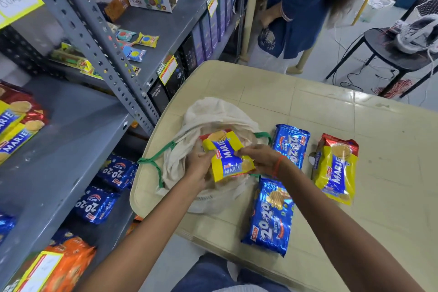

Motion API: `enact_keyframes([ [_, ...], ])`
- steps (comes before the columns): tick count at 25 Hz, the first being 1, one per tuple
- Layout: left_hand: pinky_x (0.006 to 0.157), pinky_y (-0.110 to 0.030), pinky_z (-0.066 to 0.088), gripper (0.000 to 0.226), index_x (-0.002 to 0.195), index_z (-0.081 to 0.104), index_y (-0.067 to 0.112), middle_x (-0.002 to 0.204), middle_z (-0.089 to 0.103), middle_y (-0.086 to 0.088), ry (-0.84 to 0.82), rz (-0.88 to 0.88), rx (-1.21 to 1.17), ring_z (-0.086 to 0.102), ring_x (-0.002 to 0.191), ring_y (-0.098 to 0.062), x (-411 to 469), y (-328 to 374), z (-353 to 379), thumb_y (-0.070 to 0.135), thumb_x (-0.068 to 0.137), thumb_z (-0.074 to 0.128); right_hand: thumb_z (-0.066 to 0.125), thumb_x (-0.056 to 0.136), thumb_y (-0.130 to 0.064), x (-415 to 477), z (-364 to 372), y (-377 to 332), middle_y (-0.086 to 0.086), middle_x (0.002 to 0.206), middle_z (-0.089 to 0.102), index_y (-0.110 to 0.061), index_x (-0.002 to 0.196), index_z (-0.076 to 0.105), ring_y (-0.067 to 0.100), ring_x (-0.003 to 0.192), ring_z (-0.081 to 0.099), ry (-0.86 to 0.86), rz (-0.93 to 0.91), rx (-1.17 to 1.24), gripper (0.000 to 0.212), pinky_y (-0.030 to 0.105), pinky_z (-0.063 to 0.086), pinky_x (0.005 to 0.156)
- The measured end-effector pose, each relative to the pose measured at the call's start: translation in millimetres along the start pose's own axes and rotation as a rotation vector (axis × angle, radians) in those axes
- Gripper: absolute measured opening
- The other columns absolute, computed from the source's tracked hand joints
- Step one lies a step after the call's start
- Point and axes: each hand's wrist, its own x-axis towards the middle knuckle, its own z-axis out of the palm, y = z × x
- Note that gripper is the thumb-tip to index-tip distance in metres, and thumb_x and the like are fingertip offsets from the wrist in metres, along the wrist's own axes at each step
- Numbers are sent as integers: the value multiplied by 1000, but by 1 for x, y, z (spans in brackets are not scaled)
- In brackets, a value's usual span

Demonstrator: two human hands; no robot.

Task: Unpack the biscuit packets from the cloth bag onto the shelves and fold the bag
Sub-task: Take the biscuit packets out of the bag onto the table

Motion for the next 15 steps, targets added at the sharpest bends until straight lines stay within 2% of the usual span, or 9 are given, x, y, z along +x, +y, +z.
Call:
enact_keyframes([
  [2, 79, -45, 55, 17, 83, 61, 9, 94, 69, -16, -44, -22, -2, 67, 85, -29, -18, -18, 6, 20, 76, 73, 72, 75, -20, -22, -14, 19, 11, 99, 68, -11, 99, 60, 14, 73, 65, -138, 50, -13, 28, 30, 56, 69],
  [4, 75, -41, 56, 41, 99, 55, 5, 99, 68, -12, -40, 71, 53, 67, 87, -26, -38, -35, 15, 15, 69, 81, 67, 82, -14, -47, -29, 38, 7, 97, 65, -15, 95, 60, 11, 75, 62, -171, 62, -76, 15, 23, 56, 62],
  [5, 74, -38, 55, 47, 104, 50, 7, 96, 65, -5, -59, 114, 50, 65, 85, -20, -53, -38, 21, 9, 68, 81, 67, 82, -14, -59, -38, 49, 7, 97, 61, -15, 97, 59, 11, 76, 59, -150, 68, -89, 16, 21, 55, 57],
  [7, 77, -36, 53, 50, 105, 46, 14, 91, 57, 7, -180, 156, 70, 59, 84, -12, -77, -54, 42, -2, 70, 77, 70, 80, -26, -85, -59, 76, 13, 100, 62, -9, 109, 59, 14, 78, 61, -65, 95, -57, 35, 25, 55, 58],
  [9, 80, -36, 53, 44, 100, 52, 16, 92, 60, 5, -339, 190, 148, 61, 86, -16, -97, -72, 68, -7, 70, 75, 71, 77, -40, -109, -78, 105, 11, 108, 70, -11, 113, 61, 20, 87, 67, 60, 110, -37, 47, 27, 56, 63],
  [12, 88, -41, 54, 46, 111, 60, 10, 107, 64, -6, -523, 226, 359, 64, 101, -28, -115, -102, 110, -1, 69, 76, 70, 77, -43, -145, -108, 150, 8, 111, 71, -21, 106, 60, 21, 91, 68, 182, 96, -30, 37, 26, 55, 65],
  [15, 87, -35, 53, 48, 122, 58, 5, 118, 63, -9, -610, 218, 557, 64, 106, -28, -123, -130, 149, 2, 76, 71, 70, 78, -39, -169, -129, 191, 10, 112, 70, -20, 105, 58, 23, 92, 68, 284, 128, 38, 35, 28, 55, 66],
])
